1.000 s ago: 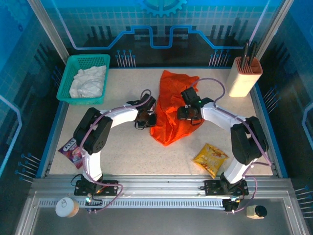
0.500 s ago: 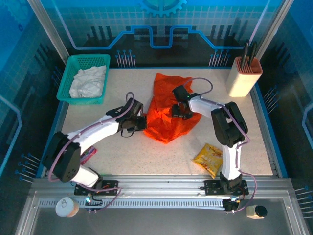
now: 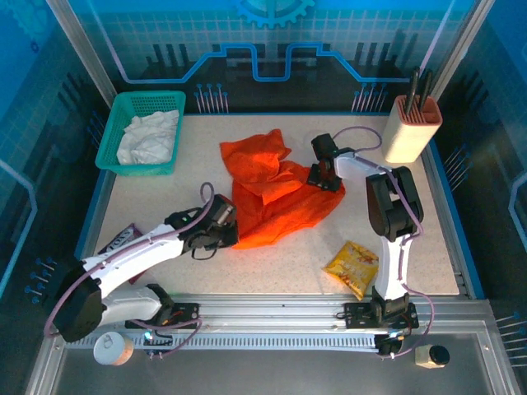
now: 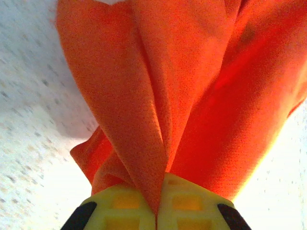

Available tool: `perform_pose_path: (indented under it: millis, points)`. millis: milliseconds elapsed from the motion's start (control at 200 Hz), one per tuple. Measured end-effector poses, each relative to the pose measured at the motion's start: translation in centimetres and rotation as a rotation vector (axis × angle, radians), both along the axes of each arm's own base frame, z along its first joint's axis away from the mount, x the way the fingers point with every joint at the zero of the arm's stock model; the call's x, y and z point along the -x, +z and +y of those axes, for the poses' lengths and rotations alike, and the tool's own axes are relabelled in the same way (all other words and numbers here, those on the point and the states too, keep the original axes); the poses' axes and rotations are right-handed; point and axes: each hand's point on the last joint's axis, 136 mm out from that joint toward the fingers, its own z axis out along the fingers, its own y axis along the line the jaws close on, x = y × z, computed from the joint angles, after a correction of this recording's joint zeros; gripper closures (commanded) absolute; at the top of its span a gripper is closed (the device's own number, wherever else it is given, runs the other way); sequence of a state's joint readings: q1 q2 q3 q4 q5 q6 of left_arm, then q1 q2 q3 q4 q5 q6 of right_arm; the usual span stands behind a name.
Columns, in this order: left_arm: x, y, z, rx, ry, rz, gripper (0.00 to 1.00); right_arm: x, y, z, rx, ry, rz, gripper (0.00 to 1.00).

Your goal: Fold and stack the t-shirts

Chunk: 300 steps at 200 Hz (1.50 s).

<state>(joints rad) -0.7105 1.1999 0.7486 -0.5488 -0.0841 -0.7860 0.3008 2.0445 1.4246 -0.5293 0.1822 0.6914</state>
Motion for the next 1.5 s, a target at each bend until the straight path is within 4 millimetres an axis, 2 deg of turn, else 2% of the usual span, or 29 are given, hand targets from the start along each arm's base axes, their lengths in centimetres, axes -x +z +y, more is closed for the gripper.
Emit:
perform_pose_path:
  millis: [70,130,215,320,390,445,520,600,706,776,876,1011,1106,1146,1221,1261,1311,1501]
  points:
    - [0.8,0.2,-1.4,0.01,-0.041,-0.001,0.6,0.4,0.1,-0.1,-0.001,-0.005,0.003,0.46]
    - [1.3,0.9,-2.7,0.018,-0.074,-0.006,0.43,0.6,0.4,-0.1,-0.005,-0.002,0.003,0.44]
    - [0.9,3.2,-4.3,0.036,-0.103,-0.045,0.3,0.8,1.7,0.4,-0.004,0.029,-0.019,0.41]
    - [-0.8,7.2,-5.0,0.046,-0.097,-0.135,0.27,1.2,4.8,2.1,0.01,0.128,-0.084,0.36]
    - [-1.8,8.9,-4.6,0.035,-0.076,-0.18,0.3,1.6,7.3,4.4,0.037,0.237,-0.138,0.34]
    - [-2.5,9.3,-4.0,0.022,-0.051,-0.193,0.32,1.9,9.3,7.1,0.051,0.342,-0.182,0.34]
    - [-3.6,8.5,-2.5,-0.013,-0.009,-0.179,0.35,2.0,11.4,10.5,0.064,0.469,-0.234,0.33]
    - [-5.0,6.1,-1.0,-0.045,0.045,-0.141,0.4,1.7,12.8,13.0,0.073,0.556,-0.267,0.34]
    - [-6.5,1.9,0.4,-0.084,0.094,-0.065,0.42,-0.4,12.7,14.8,0.085,0.611,-0.279,0.33]
    - [-7.3,-0.7,0.7,-0.111,0.103,-0.023,0.42,-2.1,11.4,15.6,0.098,0.635,-0.258,0.33]
    - [-8.7,-3.3,0.4,-0.131,0.098,-0.002,0.42,-4.3,9.1,16.6,0.115,0.649,-0.23,0.32]
    - [-11.1,-5.7,-0.1,-0.154,0.092,0.015,0.44,-5.9,5.8,17.3,0.129,0.651,-0.173,0.34]
    - [-12.9,-7.0,0.1,-0.162,0.102,0.011,0.48,-6.3,3.9,17.1,0.126,0.637,-0.131,0.42]
    - [-13.2,-7.4,0.4,-0.174,0.107,0.02,0.57,-6.4,3.2,16.9,0.12,0.63,-0.113,0.52]
    - [-13.3,-7.3,0.8,-0.187,0.104,0.027,0.87,-6.7,2.3,16.4,0.104,0.601,-0.092,0.72]
    - [-13.3,-7.6,1.3,-0.212,0.1,0.036,1.0,-6.9,1.9,16.0,0.092,0.582,-0.082,0.84]
    - [-13.2,-7.7,1.8,-0.227,0.104,0.052,1.0,-7.1,1.6,15.6,0.083,0.567,-0.074,1.0]
    - [-13.3,-7.5,1.9,-0.21,0.109,0.029,1.0,-8.3,2.0,13.7,0.094,0.498,-0.085,1.0]
